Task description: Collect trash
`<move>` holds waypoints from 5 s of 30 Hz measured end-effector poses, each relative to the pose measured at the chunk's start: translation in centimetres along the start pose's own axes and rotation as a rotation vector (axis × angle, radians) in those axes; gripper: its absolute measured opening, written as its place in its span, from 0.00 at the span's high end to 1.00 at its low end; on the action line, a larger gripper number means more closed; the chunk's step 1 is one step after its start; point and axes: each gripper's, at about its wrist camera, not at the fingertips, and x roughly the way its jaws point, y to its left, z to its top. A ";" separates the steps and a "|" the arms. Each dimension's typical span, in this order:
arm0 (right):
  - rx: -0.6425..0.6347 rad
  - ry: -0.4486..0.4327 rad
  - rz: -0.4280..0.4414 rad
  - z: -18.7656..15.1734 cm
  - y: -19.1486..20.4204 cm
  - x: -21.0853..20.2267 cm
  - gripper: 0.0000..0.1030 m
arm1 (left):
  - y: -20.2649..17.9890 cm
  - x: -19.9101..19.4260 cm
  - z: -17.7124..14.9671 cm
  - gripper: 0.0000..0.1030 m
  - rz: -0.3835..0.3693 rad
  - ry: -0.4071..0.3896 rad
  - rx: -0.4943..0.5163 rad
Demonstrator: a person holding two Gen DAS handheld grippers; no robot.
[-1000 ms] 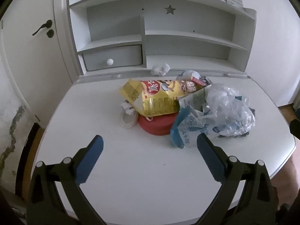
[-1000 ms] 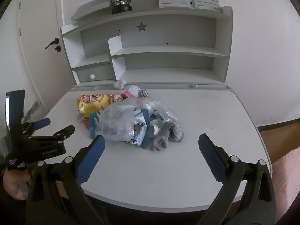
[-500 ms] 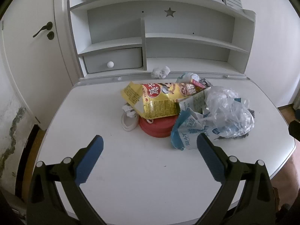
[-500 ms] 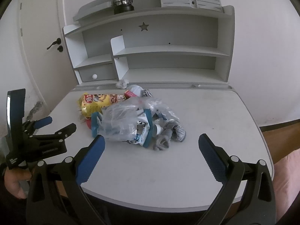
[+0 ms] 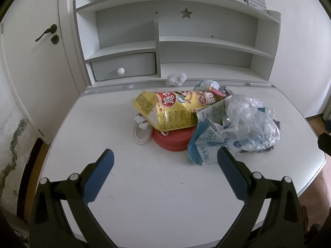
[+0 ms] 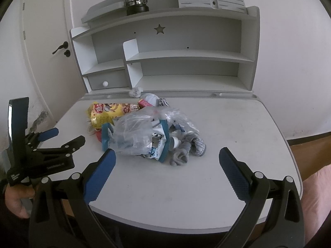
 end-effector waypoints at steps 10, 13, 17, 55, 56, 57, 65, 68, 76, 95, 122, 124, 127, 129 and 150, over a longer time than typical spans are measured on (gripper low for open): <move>0.001 0.002 0.004 0.0 0.0 0.0 0.06 | -0.1 -0.1 0.0 0.07 -0.006 0.000 0.004; 0.001 0.002 0.003 0.1 0.0 0.0 0.06 | -0.1 -0.1 0.0 0.07 -0.008 0.000 0.005; 0.000 0.002 0.005 0.1 0.0 -0.1 0.06 | -0.2 -0.1 0.0 0.07 -0.011 0.006 0.004; 0.010 0.190 0.153 0.2 -0.2 7.1 0.06 | -2.1 12.2 8.9 0.38 -0.384 0.213 0.723; 0.007 0.192 0.156 0.6 0.1 7.4 0.06 | -2.1 12.2 8.9 0.45 -0.384 0.210 0.719; -0.002 0.190 0.162 1.1 0.5 7.8 0.06 | -2.1 11.9 8.8 0.54 -0.366 0.193 0.722; -0.037 0.264 0.180 2.9 3.3 11.4 0.52 | -0.4 9.1 9.0 0.74 -0.372 0.171 0.614; -0.045 0.266 0.187 3.3 4.1 11.7 0.91 | 0.9 8.1 9.8 0.74 -0.328 0.139 0.565; 0.019 0.003 0.240 8.1 2.1 5.9 0.97 | 3.4 3.8 13.0 0.74 -0.207 0.024 0.386; 0.530 -0.047 -0.358 -13.0 -28.2 -14.5 0.97 | -35.4 -3.4 4.7 0.74 -0.814 -0.012 0.615; 1.150 0.343 -0.392 -48.1 -43.2 -8.2 0.73 | -65.5 7.4 -24.2 0.89 -0.969 0.502 0.974; 1.146 0.314 -0.417 -47.9 -43.5 -8.8 0.29 | -65.8 7.2 -24.5 0.89 -0.971 0.506 0.980; 1.146 0.283 -0.431 -47.5 -43.8 -9.7 0.31 | -66.3 7.1 -24.9 0.89 -0.977 0.511 0.991; 1.155 0.265 -0.437 -47.3 -43.7 -10.4 0.31 | -66.5 7.1 -25.3 0.89 -0.980 0.522 0.999; 0.972 0.097 -0.593 -35.4 -38.7 -19.1 0.22 | -58.6 -1.8 -16.7 0.10 -1.033 0.302 0.958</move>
